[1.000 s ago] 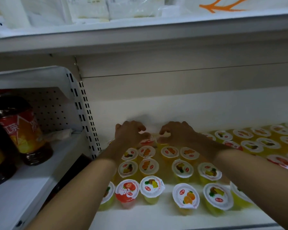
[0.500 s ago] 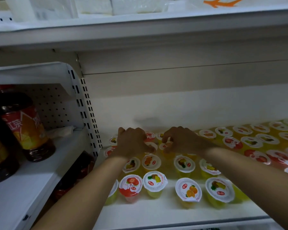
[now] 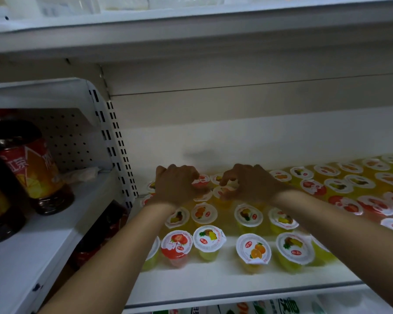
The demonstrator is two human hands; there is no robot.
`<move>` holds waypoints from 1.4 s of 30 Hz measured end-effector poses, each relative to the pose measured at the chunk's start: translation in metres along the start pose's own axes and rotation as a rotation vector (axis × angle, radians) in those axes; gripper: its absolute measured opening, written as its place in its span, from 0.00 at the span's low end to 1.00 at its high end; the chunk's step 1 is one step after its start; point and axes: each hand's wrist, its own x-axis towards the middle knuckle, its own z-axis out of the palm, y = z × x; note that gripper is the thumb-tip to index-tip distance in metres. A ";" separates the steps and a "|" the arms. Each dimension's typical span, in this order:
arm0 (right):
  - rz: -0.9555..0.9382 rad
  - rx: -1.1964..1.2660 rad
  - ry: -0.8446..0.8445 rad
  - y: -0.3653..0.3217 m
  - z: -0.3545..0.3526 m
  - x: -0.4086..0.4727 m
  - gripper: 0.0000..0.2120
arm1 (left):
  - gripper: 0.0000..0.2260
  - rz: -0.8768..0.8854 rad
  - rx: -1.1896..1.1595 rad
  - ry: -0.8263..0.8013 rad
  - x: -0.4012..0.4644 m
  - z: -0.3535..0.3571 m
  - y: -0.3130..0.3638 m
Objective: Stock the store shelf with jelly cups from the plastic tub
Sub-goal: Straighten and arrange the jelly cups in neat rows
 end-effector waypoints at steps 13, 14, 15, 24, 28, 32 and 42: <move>0.034 -0.037 -0.212 0.007 -0.002 -0.038 0.24 | 0.27 -0.043 -0.034 -0.137 -0.043 0.001 0.011; 0.032 -0.019 -0.196 0.007 0.001 -0.036 0.22 | 0.26 -0.044 -0.045 -0.139 -0.044 0.000 0.011; 0.029 0.007 -0.183 0.006 0.004 -0.034 0.21 | 0.26 -0.046 -0.055 -0.140 -0.044 -0.001 0.012; 0.030 0.082 -0.128 0.001 0.017 -0.027 0.18 | 0.24 -0.060 -0.094 -0.175 -0.047 -0.005 0.014; -0.012 0.007 -0.036 -0.006 0.004 -0.044 0.19 | 0.20 -0.039 -0.096 -0.123 -0.061 -0.015 0.021; -0.085 0.120 -0.145 -0.012 -0.016 -0.075 0.27 | 0.29 0.047 -0.201 -0.097 -0.088 -0.021 0.022; -0.127 -0.148 -0.042 -0.027 0.010 -0.106 0.21 | 0.23 0.132 -0.068 -0.070 -0.118 -0.002 0.026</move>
